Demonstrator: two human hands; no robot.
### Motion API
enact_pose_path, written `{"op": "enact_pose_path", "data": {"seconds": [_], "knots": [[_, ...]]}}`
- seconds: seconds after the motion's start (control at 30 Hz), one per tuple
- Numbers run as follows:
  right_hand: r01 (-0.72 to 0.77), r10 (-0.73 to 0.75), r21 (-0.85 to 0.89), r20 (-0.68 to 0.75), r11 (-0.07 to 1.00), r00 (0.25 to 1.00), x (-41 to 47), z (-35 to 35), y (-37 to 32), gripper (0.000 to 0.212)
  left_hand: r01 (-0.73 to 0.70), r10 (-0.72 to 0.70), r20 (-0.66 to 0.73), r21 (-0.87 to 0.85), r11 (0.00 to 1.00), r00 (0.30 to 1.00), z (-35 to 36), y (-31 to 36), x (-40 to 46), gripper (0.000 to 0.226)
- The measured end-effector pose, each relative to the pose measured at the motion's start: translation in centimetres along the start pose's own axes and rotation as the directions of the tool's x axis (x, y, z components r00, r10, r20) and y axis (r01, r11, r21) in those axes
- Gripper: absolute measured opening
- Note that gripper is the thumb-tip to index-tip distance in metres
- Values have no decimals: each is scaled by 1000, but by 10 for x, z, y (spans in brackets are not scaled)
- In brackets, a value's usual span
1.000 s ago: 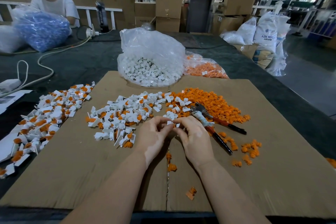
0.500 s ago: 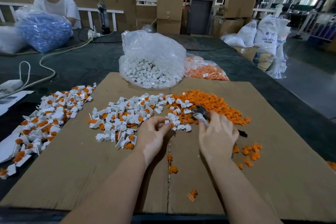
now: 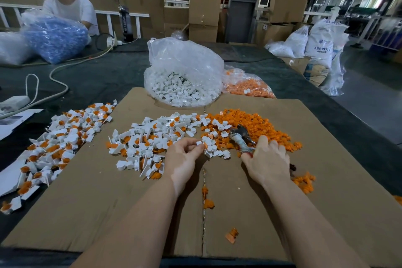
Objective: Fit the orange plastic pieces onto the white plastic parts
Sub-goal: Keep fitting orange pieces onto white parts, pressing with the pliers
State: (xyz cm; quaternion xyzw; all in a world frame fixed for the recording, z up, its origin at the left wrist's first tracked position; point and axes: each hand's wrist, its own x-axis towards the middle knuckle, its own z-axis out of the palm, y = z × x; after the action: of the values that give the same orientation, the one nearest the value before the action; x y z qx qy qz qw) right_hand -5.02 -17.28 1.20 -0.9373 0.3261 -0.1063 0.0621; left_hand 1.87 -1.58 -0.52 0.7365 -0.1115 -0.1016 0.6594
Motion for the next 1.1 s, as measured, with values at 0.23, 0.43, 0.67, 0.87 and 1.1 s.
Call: {"op": "enact_pose_path", "data": {"seconds": [0.23, 0.43, 0.67, 0.87, 1.1], "knots": [[187, -245, 275, 198, 943, 949, -13, -21, -21, 33, 114, -126, -45, -198, 974, 991, 1, 4, 5, 8], [53, -316, 507, 448, 861, 837, -18, -39, -28, 28, 161, -180, -58, -247, 955, 982, 0, 8, 6, 18], [-102, -342, 604, 574, 791, 744, -14, -42, -26, 25, 194, -220, -98, -226, 955, 971, 2, 9, 9, 17], [-126, -377, 625, 606, 771, 700, -16, -42, -25, 23, 194, -221, -107, -217, 957, 969, 3, 9, 10, 19], [60, -375, 532, 507, 844, 776, -18, -31, -32, 20, 196, -219, -88, -216, 956, 972, 2, 10, 8, 21]]}}
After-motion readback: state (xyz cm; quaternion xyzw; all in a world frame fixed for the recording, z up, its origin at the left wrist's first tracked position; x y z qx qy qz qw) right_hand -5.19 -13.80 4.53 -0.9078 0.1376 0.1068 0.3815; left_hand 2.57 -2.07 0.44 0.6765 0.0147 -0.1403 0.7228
